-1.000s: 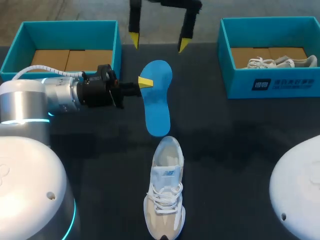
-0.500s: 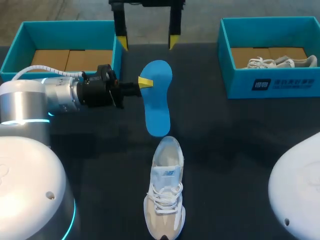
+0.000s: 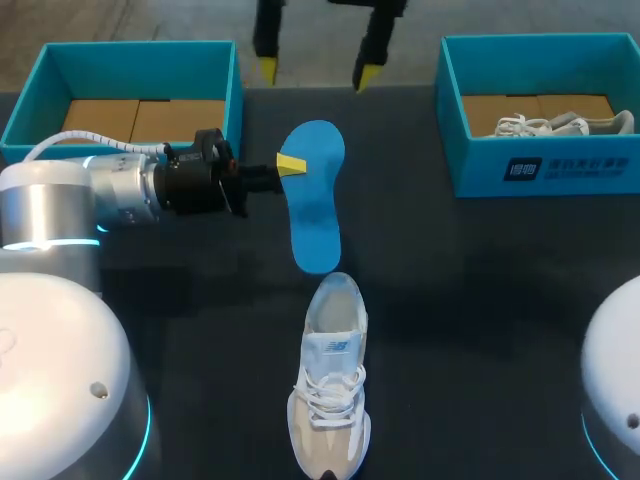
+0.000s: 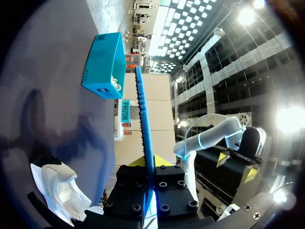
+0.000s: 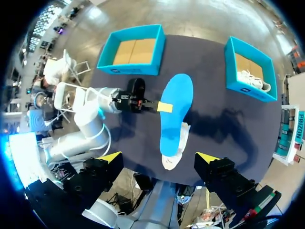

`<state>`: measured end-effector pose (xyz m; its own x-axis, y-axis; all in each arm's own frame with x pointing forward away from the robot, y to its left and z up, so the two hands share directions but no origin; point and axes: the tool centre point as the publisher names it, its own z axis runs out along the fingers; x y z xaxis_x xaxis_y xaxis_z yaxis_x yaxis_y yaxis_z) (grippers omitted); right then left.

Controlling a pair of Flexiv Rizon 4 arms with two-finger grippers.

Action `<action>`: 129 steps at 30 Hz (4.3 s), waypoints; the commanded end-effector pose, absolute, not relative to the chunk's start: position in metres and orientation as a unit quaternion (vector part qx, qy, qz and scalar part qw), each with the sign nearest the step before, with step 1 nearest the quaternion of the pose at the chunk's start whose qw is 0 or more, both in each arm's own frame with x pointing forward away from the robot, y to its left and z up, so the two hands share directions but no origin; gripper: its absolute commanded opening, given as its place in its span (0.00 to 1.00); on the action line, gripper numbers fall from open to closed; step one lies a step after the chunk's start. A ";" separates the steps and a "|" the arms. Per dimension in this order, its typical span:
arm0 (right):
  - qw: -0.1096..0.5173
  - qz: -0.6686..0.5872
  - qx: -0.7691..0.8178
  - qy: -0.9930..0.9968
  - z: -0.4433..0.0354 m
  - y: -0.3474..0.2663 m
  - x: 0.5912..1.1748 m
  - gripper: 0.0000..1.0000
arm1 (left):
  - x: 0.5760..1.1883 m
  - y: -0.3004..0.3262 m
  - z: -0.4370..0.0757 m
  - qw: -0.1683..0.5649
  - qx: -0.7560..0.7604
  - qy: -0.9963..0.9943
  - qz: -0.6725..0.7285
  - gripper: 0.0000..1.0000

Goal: Take the shoe out of the shoebox, open the shoe tongue, remove and reinsert the insole, then place the shoe into the shoebox

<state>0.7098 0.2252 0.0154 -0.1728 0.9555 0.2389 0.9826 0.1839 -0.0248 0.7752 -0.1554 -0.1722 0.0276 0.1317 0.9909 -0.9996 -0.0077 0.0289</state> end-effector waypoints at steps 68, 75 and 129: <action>0.497 -0.518 -0.421 -0.555 -0.105 0.180 0.714 1.00 | 0.774 -0.155 -0.172 0.536 0.476 -0.457 0.527 0.00; 0.492 -0.509 -0.428 -0.562 -0.105 0.178 0.714 1.00 | 0.774 -0.155 -0.172 0.536 0.476 -0.457 0.527 0.00; 0.486 -0.508 -0.435 -0.562 -0.107 0.173 0.714 1.00 | 0.773 -0.133 -0.130 -0.174 -0.180 -0.618 0.745 0.00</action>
